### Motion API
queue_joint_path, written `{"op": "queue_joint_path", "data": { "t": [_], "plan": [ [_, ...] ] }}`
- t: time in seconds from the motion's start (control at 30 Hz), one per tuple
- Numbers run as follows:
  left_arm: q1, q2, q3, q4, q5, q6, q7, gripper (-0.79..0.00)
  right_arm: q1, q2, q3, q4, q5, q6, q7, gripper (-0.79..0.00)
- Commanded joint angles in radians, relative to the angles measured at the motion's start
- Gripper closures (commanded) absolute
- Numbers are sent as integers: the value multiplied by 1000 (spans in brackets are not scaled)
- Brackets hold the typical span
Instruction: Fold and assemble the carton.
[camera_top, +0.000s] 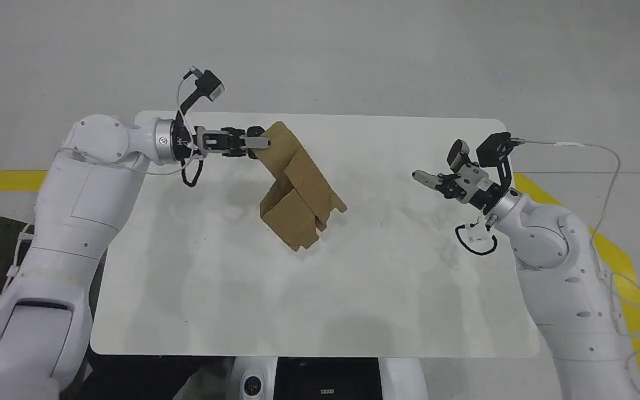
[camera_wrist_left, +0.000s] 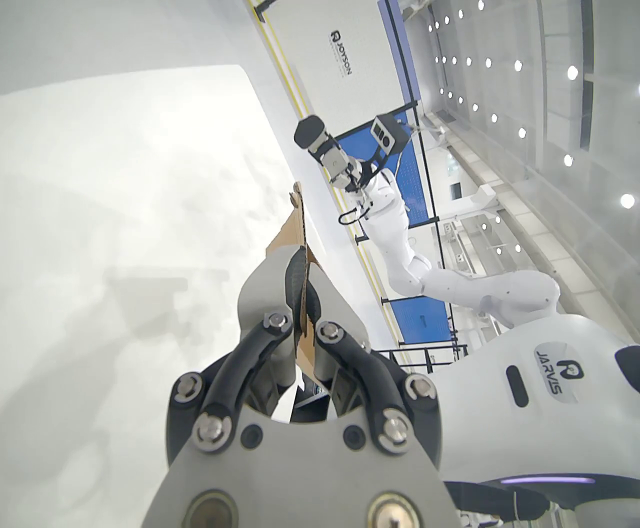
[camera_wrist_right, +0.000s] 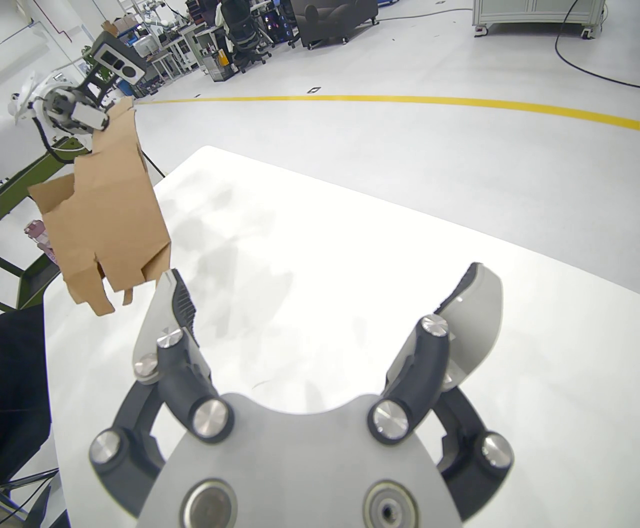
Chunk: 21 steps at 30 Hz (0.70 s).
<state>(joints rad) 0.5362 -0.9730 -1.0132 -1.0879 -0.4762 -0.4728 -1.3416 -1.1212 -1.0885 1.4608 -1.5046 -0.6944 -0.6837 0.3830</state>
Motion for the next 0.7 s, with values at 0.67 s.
{"op": "queue_joint_path", "data": {
  "t": [0.67],
  "plan": [
    [108, 41, 2, -208, -10, 48, -54, 0, 0, 0, 0, 0, 0, 0, 0, -785]
  ]
}}
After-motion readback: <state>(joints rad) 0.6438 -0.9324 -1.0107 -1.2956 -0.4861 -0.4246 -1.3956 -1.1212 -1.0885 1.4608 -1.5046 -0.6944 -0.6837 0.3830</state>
